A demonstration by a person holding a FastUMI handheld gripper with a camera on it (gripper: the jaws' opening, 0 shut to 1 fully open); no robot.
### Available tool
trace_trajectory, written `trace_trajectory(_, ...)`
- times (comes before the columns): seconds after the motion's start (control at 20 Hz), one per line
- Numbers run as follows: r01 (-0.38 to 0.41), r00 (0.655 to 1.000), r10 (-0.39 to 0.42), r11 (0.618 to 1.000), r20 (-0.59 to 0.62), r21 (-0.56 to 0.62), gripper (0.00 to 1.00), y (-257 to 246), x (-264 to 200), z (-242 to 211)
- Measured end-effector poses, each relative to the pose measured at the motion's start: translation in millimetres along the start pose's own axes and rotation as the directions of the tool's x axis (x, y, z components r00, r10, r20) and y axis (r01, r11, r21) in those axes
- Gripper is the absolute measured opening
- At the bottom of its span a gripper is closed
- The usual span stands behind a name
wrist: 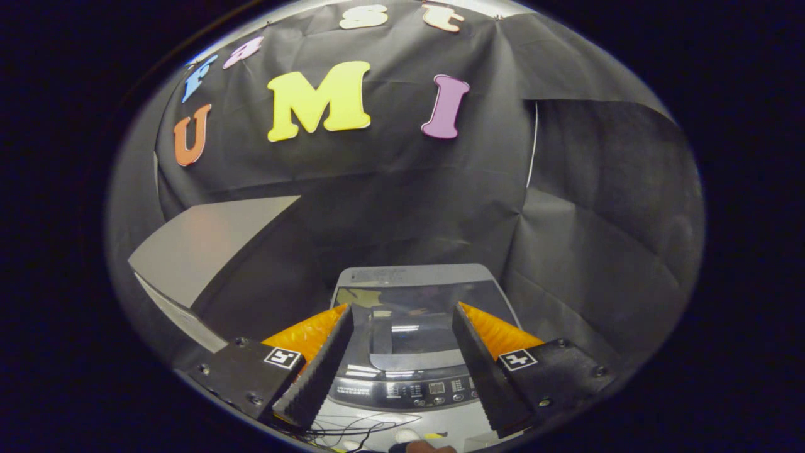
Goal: Put the clothes into the washing machine and then close the washing machine lid.
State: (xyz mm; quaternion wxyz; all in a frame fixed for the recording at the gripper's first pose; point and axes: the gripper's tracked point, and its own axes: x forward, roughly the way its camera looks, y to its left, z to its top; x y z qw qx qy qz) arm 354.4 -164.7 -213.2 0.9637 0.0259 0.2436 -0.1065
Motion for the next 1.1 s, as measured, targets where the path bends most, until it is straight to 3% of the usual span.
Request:
trace_trajectory(0.5,-0.052,0.981,0.048,0.999,0.188,0.015,0.99,-23.5,-78.8,43.1)
trace_trajectory(0.75,-0.095,0.942,0.106,0.994,0.318,-0.050,0.99,-60.0,-165.9,61.4)
trace_trajectory(1.1,-0.158,0.889,0.195,0.980,0.415,-0.124,0.99,-108.4,-292.6,29.9)
